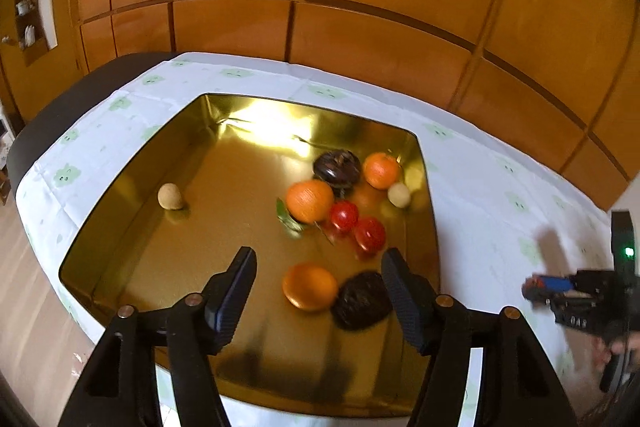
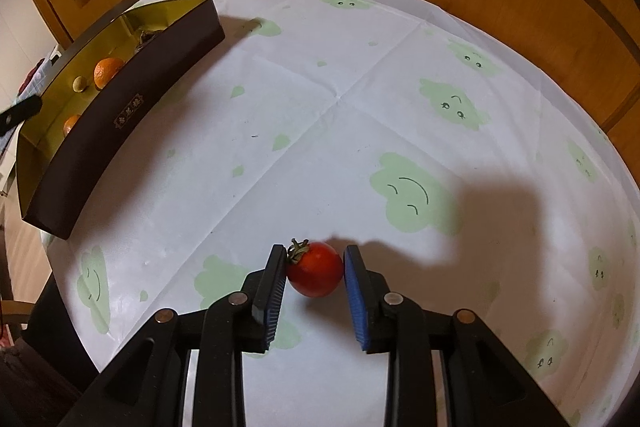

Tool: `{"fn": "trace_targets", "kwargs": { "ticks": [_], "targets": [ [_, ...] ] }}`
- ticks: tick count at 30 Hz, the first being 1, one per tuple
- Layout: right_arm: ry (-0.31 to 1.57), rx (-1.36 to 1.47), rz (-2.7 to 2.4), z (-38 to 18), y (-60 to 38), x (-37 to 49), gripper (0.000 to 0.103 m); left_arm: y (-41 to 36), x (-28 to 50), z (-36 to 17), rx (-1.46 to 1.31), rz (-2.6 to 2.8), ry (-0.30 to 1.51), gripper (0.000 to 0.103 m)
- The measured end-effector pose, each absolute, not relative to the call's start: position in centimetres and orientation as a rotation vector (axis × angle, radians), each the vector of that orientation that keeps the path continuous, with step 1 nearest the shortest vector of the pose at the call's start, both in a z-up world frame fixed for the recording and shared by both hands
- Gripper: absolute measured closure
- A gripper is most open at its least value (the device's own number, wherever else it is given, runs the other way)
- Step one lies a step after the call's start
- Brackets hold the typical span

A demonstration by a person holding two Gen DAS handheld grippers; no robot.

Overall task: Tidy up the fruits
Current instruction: 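Lower the leafy mandarin into the tray and open the left tool, then lift the red tomato with the right tool toward the tray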

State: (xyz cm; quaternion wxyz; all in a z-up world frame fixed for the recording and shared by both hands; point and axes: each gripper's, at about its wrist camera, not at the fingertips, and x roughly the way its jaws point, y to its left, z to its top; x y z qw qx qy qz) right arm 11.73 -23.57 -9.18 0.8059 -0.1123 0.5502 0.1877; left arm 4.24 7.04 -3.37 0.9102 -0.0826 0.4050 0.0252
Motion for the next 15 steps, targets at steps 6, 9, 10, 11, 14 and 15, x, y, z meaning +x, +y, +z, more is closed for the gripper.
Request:
{"fn": "trace_targets", "kwargs": {
  "ticks": [6,9,10,11,14,15],
  "targets": [
    [1.173,-0.263,0.402,-9.1,-23.4,11.5,0.074,5.7,3.3,-3.5,-0.149,0.041,0.856,0.035],
    [1.171,-0.263,0.401,-9.1,-23.5,11.5,0.074,5.4,3.1,-3.5,-0.151,0.044,0.861,0.035],
    [1.171,-0.264,0.401,-9.1,-23.4,11.4,0.074,5.4,3.1,-3.4,-0.149,0.047,0.860,0.035],
    [1.171,-0.265,0.401,-9.1,-23.4,11.4,0.074,5.3,3.0,-3.4,-0.147,0.048,0.857,0.035],
    [1.170,-0.275,0.401,-9.2,-23.2,11.3,0.075,5.3,2.8,-3.3,-0.138,0.052,0.851,0.035],
    [1.168,-0.277,0.401,-9.2,-23.2,11.3,0.075,5.3,2.8,-3.2,-0.136,0.053,0.849,0.035]
  ]
}}
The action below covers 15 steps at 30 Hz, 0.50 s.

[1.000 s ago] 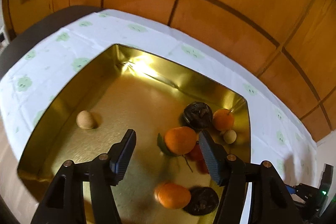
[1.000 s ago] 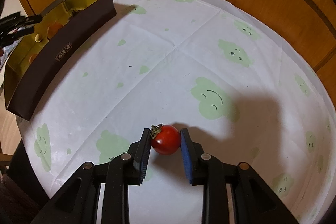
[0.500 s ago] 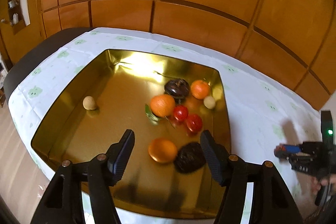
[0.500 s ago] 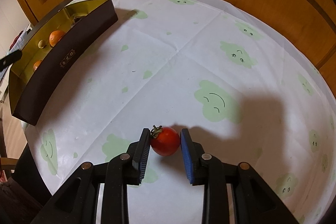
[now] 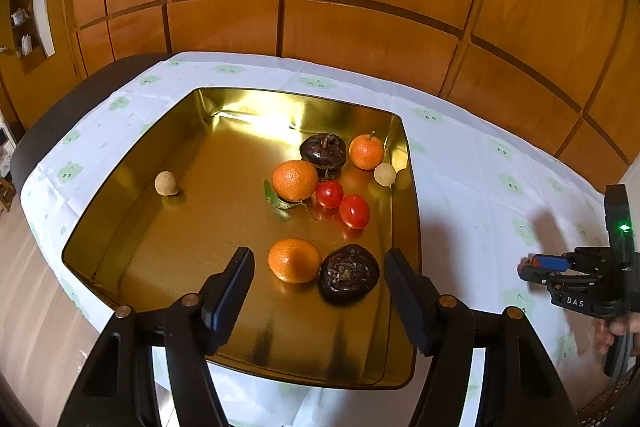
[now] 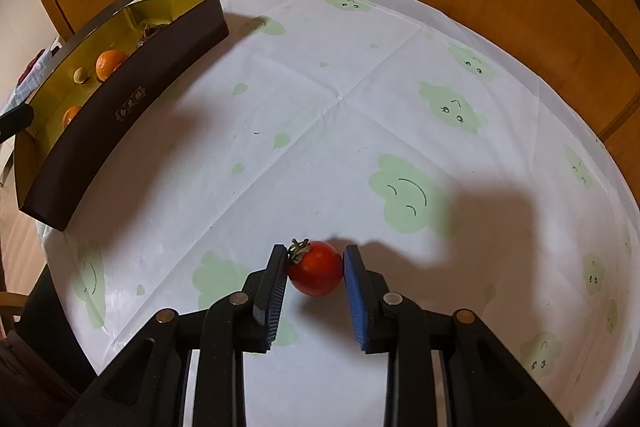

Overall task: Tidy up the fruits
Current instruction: 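Lift the red tomato with the right tool toward the tray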

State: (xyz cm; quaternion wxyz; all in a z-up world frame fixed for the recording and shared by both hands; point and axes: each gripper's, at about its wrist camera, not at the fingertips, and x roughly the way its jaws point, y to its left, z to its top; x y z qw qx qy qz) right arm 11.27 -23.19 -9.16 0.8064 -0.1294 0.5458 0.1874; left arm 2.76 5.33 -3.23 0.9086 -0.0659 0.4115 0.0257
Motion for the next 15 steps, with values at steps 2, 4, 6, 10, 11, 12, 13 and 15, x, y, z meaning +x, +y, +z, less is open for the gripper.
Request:
{"fn": "trace_targets", "kwargs": {
  "ticks": [2,4,6,10,11,12,13,15],
  "targets": [
    [1.164,-0.284,0.399,-9.2,-23.0,11.2,0.075,5.4,2.6,-3.2,-0.130,0.055,0.847,0.035],
    [1.163,-0.289,0.399,-9.2,-23.0,11.1,0.075,5.5,2.5,-3.1,-0.133,0.055,0.846,0.035],
    [1.162,-0.287,0.398,-9.2,-23.0,11.2,0.075,5.7,2.4,-3.1,-0.132,0.057,0.846,0.035],
    [1.162,-0.288,0.397,-9.3,-23.0,11.2,0.075,6.0,2.1,-3.0,-0.133,0.063,0.839,0.035],
    [1.161,-0.289,0.395,-9.2,-23.0,11.1,0.075,6.1,2.0,-3.0,-0.133,0.065,0.837,0.035],
    [1.160,-0.289,0.394,-9.2,-23.0,11.0,0.075,6.2,1.9,-3.0,-0.132,0.067,0.837,0.035],
    [1.160,-0.288,0.393,-9.2,-23.0,11.0,0.075,6.4,1.9,-3.0,-0.133,0.068,0.836,0.035],
    [1.160,-0.287,0.391,-9.3,-23.1,11.0,0.075,6.7,1.7,-3.0,-0.138,0.069,0.834,0.035]
  ]
}}
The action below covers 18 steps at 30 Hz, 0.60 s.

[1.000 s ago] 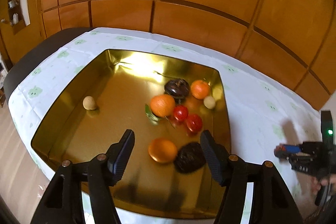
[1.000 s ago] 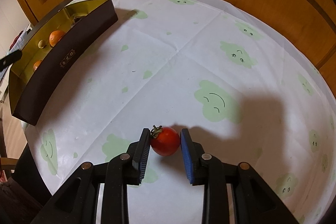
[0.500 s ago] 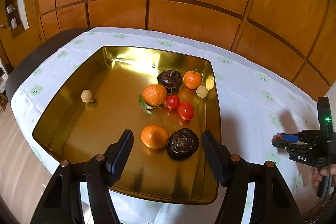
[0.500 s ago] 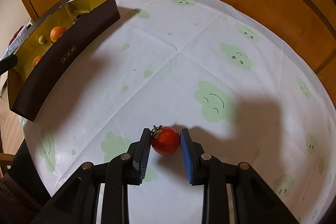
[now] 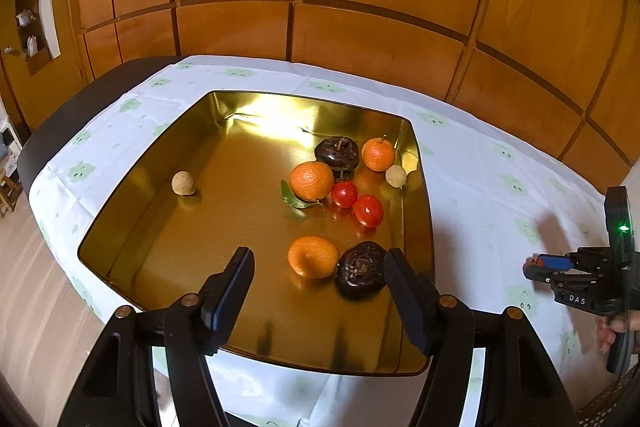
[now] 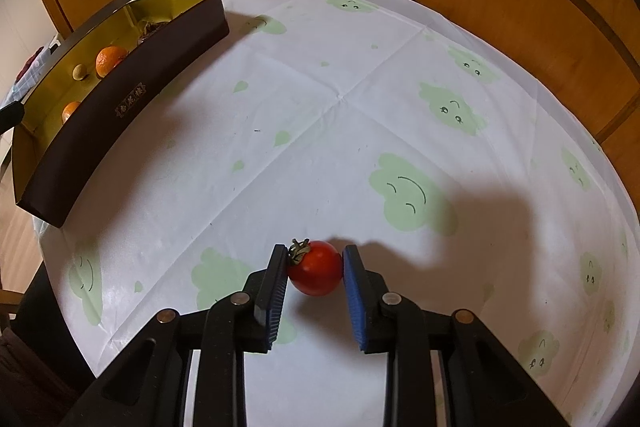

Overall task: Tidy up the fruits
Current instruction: 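Lift the red tomato with the right tool toward the tray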

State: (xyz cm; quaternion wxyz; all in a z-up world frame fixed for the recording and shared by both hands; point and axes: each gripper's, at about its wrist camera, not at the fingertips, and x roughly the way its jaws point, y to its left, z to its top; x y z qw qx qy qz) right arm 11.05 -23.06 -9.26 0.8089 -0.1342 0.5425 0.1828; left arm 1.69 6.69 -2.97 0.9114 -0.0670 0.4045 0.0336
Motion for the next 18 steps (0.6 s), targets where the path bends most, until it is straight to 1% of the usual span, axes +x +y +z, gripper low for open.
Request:
{"fn": "trace_targets", "kwargs": {
  "ticks": [10,13,18],
  "targets": [
    [1.184,-0.267,0.395,-8.3,-22.4,10.5,0.076,10.2,0.6,-2.9,-0.188,0.127,0.814,0.035],
    [1.149,-0.230,0.454,-6.5,-20.7,9.9,0.076,11.4,0.4,-3.0,-0.209,0.157,0.806,0.035],
    [1.076,-0.200,0.596,-3.9,-15.2,9.0,0.076,12.8,-0.1,-3.0,-0.232,0.185,0.791,0.035]
  ]
}}
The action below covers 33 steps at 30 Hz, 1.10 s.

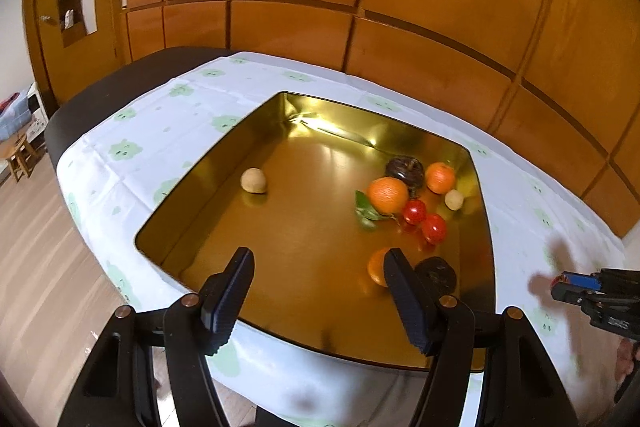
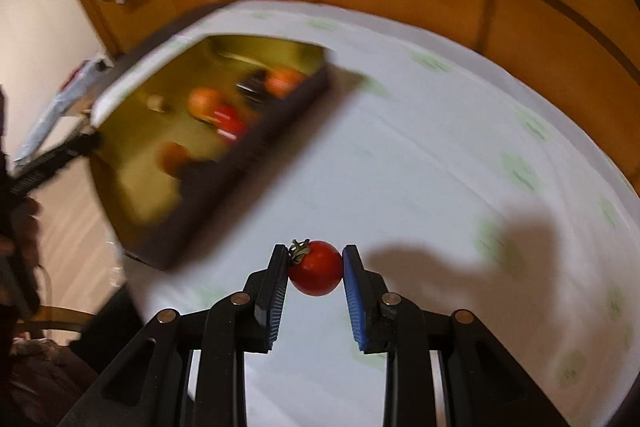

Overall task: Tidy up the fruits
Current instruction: 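Lift the red tomato with the right tool toward the tray, then lower the tomato into the tray and open the right tool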

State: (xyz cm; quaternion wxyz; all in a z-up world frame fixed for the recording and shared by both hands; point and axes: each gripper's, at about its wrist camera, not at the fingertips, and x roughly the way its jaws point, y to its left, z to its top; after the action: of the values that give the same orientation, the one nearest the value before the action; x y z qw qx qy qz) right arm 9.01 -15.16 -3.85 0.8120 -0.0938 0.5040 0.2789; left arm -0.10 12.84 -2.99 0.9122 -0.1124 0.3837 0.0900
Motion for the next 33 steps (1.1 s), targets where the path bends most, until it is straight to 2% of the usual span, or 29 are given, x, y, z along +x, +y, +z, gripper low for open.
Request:
{"fn": "trace_targets", "kwargs": {
  "ticks": [9,23,33],
  "targets": [
    [0.973,-0.192,0.738,-1.1,-6.3,8.8,0.076,13.9,-0.9,-3.2,-0.224,0.204,0.780,0.035],
    [1.043,-0.261,0.689,-5.4,0.7,12.8,0.076,14.7,-1.2,-3.9,-0.238,0.195,0.793,0.035],
    [1.135,-0.246,0.648,-8.0,1.1,14.8,0.075,14.3,-1.0,-4.5,-0.234,0.185,0.808,0.035]
  ]
}}
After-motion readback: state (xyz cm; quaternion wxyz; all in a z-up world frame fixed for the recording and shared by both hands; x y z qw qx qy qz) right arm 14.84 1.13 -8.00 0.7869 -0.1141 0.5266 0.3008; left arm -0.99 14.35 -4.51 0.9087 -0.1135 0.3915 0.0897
